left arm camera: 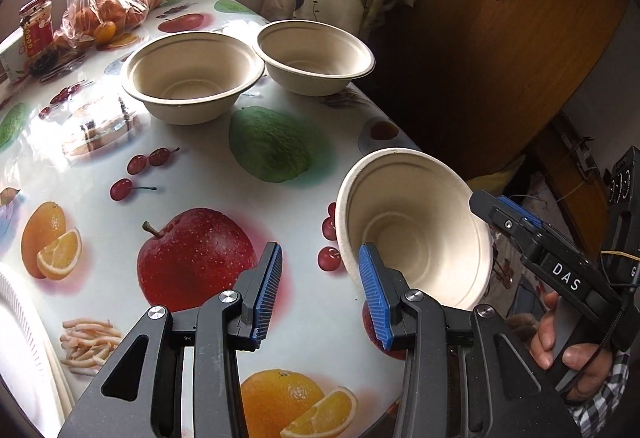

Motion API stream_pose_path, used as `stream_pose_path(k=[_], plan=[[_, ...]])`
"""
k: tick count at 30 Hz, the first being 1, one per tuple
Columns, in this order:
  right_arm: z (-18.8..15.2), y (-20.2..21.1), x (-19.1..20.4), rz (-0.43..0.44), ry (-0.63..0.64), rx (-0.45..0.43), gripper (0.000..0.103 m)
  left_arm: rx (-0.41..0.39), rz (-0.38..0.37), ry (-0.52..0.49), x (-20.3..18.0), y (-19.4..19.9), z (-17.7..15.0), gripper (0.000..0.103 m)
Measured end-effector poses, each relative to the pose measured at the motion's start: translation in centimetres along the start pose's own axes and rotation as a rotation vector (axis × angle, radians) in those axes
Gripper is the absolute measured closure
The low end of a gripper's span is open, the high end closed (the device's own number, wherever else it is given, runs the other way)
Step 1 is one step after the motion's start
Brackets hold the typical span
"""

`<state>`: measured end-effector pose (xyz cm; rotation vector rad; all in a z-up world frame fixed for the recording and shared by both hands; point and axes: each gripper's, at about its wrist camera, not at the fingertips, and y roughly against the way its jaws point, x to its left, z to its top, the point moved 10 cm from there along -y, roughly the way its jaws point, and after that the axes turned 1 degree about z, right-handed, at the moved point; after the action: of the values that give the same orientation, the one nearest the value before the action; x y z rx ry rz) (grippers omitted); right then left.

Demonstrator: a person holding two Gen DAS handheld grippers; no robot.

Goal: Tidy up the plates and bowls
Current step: 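Close both grippers on the rims of the tan paper bowls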

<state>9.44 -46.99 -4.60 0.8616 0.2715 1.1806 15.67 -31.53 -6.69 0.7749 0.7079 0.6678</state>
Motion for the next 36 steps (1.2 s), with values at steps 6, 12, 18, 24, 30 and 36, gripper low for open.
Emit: stream_pose_path(k=[6, 12, 18, 24, 30, 36], plan=[[-0.3, -0.5, 0.2, 0.02, 0.017, 0.01, 0.046, 0.012, -0.005, 0.005, -0.4, -0.7, 0.0, 0.061], [-0.5, -0.9, 0.3, 0.031, 0.023, 0.023, 0.053, 0.015, 0.009, 0.002, -0.4, -1.1, 0.3, 0.061], [-0.7, -1.1, 0.4, 0.043, 0.024, 0.031, 0.06, 0.023, 0.014, 0.01, -0.3, -1.4, 0.2, 0.066], [-0.9, -1.4, 0.7, 0.057, 0.021, 0.039, 0.073, 0.032, 0.013, 0.006, -0.3, -1.7, 0.2, 0.075], [-1.0, -1.7, 1.7, 0.078, 0.04, 0.049, 0.09, 0.028, 0.011, 0.007, -0.1, -1.5, 0.4, 0.078], [-0.8, -2.1, 2.9, 0.099, 0.055, 0.056, 0.092, 0.023, 0.017, 0.022, 0.6, -1.3, 0.5, 0.078]])
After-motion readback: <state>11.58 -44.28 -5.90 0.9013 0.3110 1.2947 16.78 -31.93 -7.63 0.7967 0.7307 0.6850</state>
